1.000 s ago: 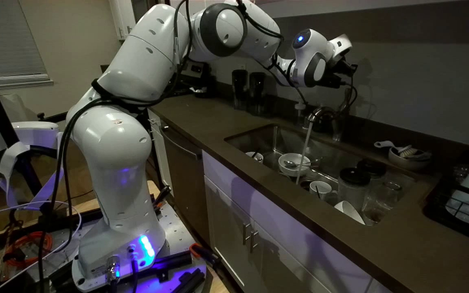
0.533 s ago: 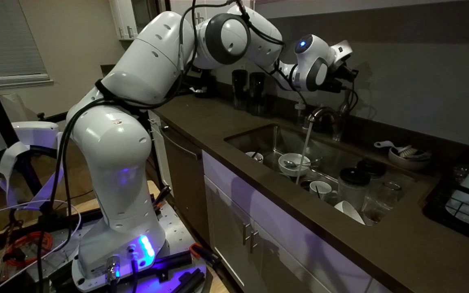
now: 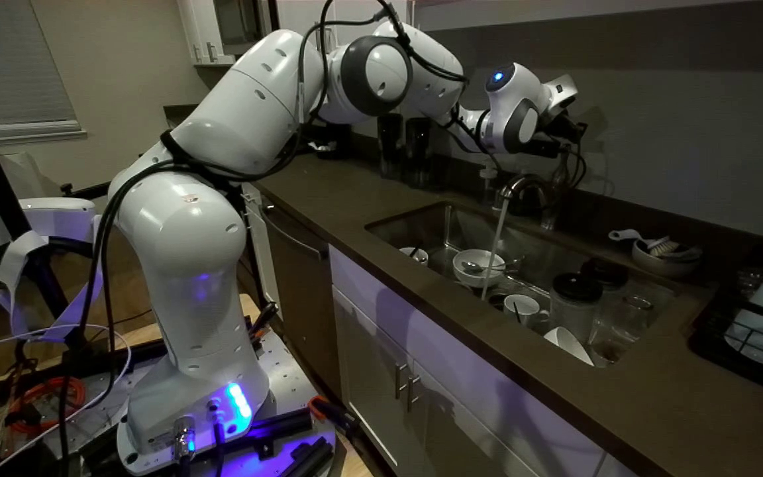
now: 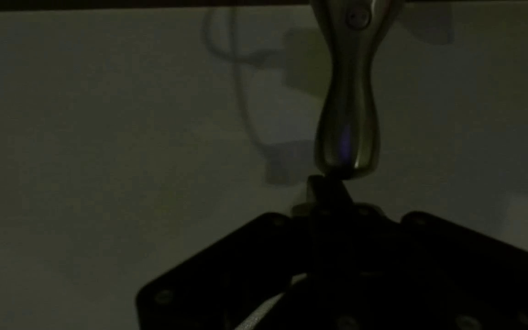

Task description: Close the tap

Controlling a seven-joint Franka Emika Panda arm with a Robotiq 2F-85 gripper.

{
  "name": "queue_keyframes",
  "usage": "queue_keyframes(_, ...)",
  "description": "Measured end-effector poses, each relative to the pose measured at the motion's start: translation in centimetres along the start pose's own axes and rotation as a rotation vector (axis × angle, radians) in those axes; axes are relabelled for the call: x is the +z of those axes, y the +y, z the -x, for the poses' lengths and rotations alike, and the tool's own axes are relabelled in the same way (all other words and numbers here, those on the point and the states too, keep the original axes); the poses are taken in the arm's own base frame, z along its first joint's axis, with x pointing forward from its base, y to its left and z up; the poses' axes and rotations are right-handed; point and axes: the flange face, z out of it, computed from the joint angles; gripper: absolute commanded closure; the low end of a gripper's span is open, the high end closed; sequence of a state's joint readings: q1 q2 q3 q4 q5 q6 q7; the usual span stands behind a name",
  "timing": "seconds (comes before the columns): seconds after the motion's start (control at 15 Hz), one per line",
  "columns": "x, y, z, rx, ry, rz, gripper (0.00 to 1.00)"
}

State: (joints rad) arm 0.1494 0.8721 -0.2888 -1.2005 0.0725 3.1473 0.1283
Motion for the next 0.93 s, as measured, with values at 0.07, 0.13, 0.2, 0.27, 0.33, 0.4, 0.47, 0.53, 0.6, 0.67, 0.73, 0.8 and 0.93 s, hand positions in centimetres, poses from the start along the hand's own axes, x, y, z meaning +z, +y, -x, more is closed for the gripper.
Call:
queue_keyframes(0.07,0.09,0.04,-0.05,0.0,-0.007,0.002,0.97)
queue_keyframes(0.13,0.13,0.09,-0.12,0.0,-0.012,0.003,0.97)
queue_keyframes(0.2,0.17,0.15,-0.17,0.001,-0.016,0.004,0.96)
queue_keyframes(0.27,0.21,0.22,-0.2,0.001,-0.022,0.006,0.96)
queue_keyframes(0.33,0.25,0.3,-0.19,0.002,-0.026,0.007,0.96)
queue_keyframes(0.4,0.29,0.39,-0.16,0.002,-0.03,0.008,0.96)
queue_keyframes(0.47,0.31,0.48,-0.14,0.003,-0.032,0.01,0.97)
queue_keyframes(0.53,0.34,0.57,-0.12,0.003,-0.033,0.011,0.97)
queue_keyframes(0.6,0.36,0.67,-0.11,0.004,-0.034,0.012,0.96)
queue_keyframes(0.67,0.38,0.78,-0.09,0.006,-0.035,0.013,0.96)
queue_keyframes(0.73,0.41,0.87,-0.06,0.008,-0.036,0.013,0.96)
queue_keyframes(0.8,0.43,0.93,-0.03,0.01,-0.037,0.012,0.96)
queue_keyframes(0.93,0.51,0.99,0.08,0.019,-0.039,0.007,0.97)
